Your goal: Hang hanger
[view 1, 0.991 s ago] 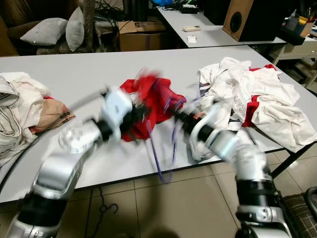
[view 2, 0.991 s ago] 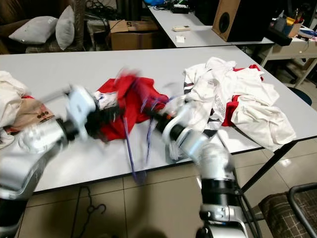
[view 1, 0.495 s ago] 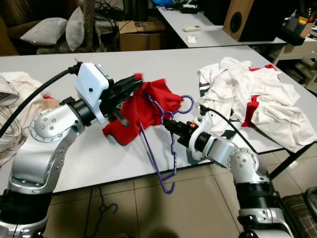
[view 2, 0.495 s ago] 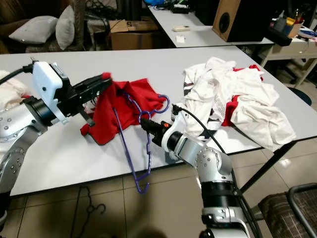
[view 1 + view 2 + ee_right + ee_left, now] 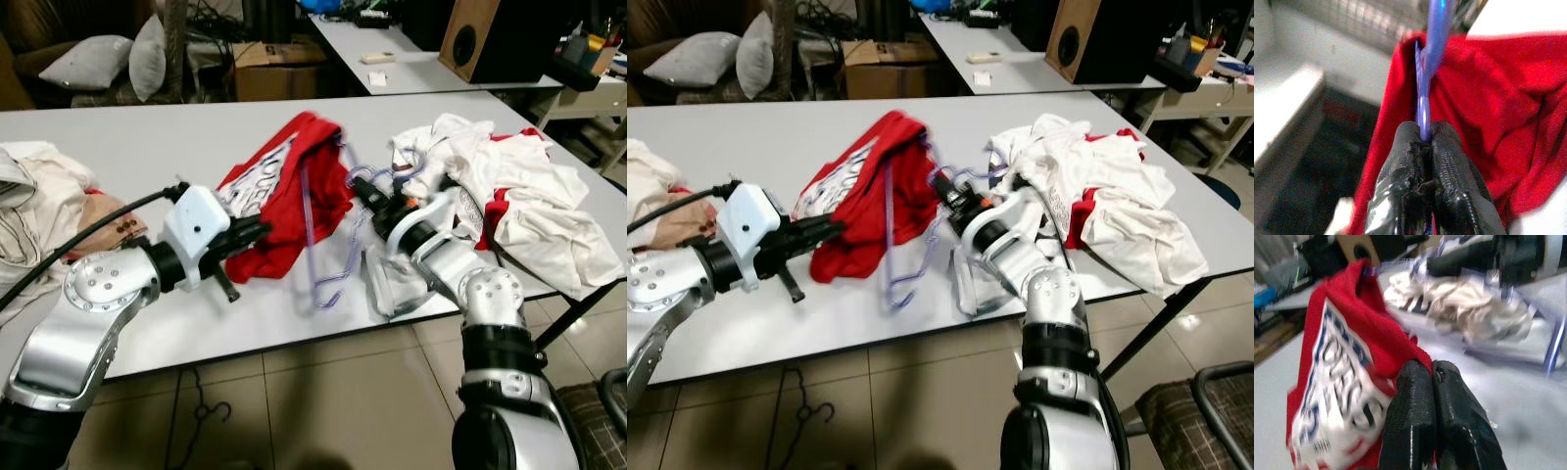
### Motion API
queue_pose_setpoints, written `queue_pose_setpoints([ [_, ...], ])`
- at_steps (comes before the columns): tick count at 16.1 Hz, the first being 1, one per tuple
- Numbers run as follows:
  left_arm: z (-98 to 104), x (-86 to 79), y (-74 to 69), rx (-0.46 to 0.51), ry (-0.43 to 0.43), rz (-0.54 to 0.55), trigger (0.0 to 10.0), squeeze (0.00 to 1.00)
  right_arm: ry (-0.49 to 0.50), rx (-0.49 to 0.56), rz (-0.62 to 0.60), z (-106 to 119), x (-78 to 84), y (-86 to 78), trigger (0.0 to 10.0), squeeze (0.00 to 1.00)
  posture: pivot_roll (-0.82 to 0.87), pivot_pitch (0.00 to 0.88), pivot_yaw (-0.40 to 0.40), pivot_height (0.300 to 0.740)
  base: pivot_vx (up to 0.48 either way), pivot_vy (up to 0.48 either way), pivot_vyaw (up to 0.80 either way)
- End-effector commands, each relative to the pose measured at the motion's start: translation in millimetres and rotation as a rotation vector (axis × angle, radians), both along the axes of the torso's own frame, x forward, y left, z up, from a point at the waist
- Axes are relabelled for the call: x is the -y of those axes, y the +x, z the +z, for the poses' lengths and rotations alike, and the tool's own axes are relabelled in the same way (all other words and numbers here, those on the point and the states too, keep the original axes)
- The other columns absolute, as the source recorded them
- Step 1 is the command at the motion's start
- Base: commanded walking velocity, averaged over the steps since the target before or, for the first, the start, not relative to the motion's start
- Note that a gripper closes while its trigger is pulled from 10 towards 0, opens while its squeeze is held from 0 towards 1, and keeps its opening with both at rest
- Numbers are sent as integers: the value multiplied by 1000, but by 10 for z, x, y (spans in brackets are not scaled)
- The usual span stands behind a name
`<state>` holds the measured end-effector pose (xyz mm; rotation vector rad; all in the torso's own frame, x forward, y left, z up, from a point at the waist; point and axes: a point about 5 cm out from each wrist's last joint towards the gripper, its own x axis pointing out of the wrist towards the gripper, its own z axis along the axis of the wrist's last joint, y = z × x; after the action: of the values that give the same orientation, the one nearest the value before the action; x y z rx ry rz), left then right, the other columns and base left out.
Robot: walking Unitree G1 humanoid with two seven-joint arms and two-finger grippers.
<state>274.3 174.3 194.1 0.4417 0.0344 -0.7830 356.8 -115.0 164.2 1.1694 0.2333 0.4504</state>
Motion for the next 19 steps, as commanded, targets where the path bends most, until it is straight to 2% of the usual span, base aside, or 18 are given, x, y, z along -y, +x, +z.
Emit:
queue_pose_setpoints([
  [1, -93, 42, -46, -31, 21, -35, 0, 0, 105, -1, -133, 105, 147, 103, 10000, 0, 15, 0, -52, 740, 0, 0, 0],
  [2, -113, 63, -60, -39, 20, -45, 0, 0, 134, -12, -160, 110, 164, 124, 10000, 0, 15, 0, -52, 740, 0, 0, 0],
  [4, -243, 179, -84, -65, 16, -71, 0, 0, 255, -42, -239, 130, 188, 194, 10000, 0, 22, 0, -54, 740, 0, 0, 0],
  [5, -253, 278, -102, -58, -4, -96, 0, 0, 255, -39, -237, 147, 155, 208, 10000, 0, 26, 0, -57, 740, 0, 0, 0],
  [6, -218, 336, -83, -29, -28, -87, 0, 0, 149, -15, -174, 164, 50, 206, 10000, 0, 27, 0, -57, 740, 0, 0, 0],
  [8, -42, 279, 57, 96, -59, 26, 0, 0, -284, 88, 43, 83, -238, 88, 10000, 0, 29, 0, -57, 740, 0, 0, 0],
  [9, 148, 167, 184, 214, -69, 142, 0, 0, -505, 144, 149, -40, -308, -28, 10000, 0, 34, 0, -60, 740, 0, 0, 0],
  [10, 246, 105, 238, 265, -67, 191, 0, 0, -556, 153, 179, -96, -293, -83, 10000, 0, 37, 0, -64, 740, 0, 0, 0],
  [11, 416, -11, 321, 349, -49, 274, 0, 0, -583, 161, 213, -153, -234, -179, 10000, 0, 38, 0, -66, 740, 0, 0, 0],
  [12, 531, -94, 370, 386, -43, 321, 0, 0, -554, 170, 235, -152, -170, -264, 10000, 0, 39, 0, -66, 740, 0, 0, 0],
  [13, 602, -187, 418, 409, 1, 368, 0, 0, -515, 207, 254, -99, -71, -377, 10000, 0, 31, 0, -58, 740, 0, 0, 0],
  [14, 628, -251, 444, 420, 67, 385, 0, 0, -491, 241, 263, -45, 35, -470, 10000, 0, 25, 0, -51, 740, 0, 0, 0],
  [15, 628, -271, 455, 424, 95, 390, 0, 0, -489, 256, 266, -30, 78, -506, 10000, 0, 25, 0, -51, 740, 0, 0, 0],
  [16, 634, -328, 466, 445, 199, 407, 0, 0, -507, 295, 260, 16, 280, -619, 10000, 0, 16, 0, -38, 740, 0, 0, 0],
  [18, 638, -337, 454, 456, 266, 397, 0, 0, -513, 310, 266, 53, 389, -710, 10000, 0, 11, 0, -29, 740, 0, 0, 0],
  [19, 625, -324, 434, 467, 327, 368, 0, 0, -506, 316, 277, 74, 433, -775, 10000, 0, 11, 0, -27, 740, 0, 0, 0],
])
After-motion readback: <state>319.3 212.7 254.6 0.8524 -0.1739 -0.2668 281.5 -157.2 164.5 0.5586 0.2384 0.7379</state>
